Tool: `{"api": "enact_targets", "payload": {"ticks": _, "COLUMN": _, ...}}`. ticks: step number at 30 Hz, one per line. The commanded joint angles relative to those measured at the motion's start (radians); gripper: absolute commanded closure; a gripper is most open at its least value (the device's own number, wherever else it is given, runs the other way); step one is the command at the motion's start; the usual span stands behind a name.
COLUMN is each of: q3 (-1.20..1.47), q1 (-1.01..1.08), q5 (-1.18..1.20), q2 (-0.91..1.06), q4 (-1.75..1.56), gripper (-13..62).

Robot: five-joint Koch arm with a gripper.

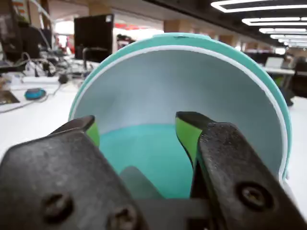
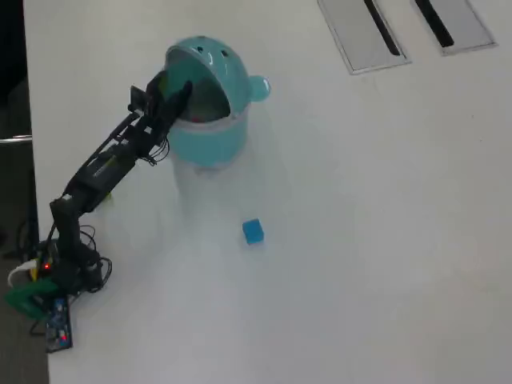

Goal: Grasp RGB lego blocks and put them in the bin one by one.

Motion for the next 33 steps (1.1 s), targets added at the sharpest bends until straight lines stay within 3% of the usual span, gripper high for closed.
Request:
{"api": "enact_targets", "payload": {"ticks": 1, "q3": -0.114, "q1": 0.003, "q5": 0.002, "q2": 0.017, "q4": -0.032, "gripper": 17.7}}
{"api": "enact_targets", "payload": {"ticks": 10, "q3": -0.031, "q1": 0.011, "q5": -0.002, "q2": 0.133, "q4": -0.021, "gripper": 15.3}}
{"api": "enact_targets", "payload": {"ticks": 27, "q3": 0.126, "q1": -0.041, "q5": 0.008, "q2": 0.609, "q4": 0.518, "gripper": 14.2}}
{"api": "enact_targets", "payload": {"ticks": 33, "q3": 0.291, "q1": -0.057, "q5": 0.002, "q2": 0.735, "q4": 0.543, "gripper": 15.4}}
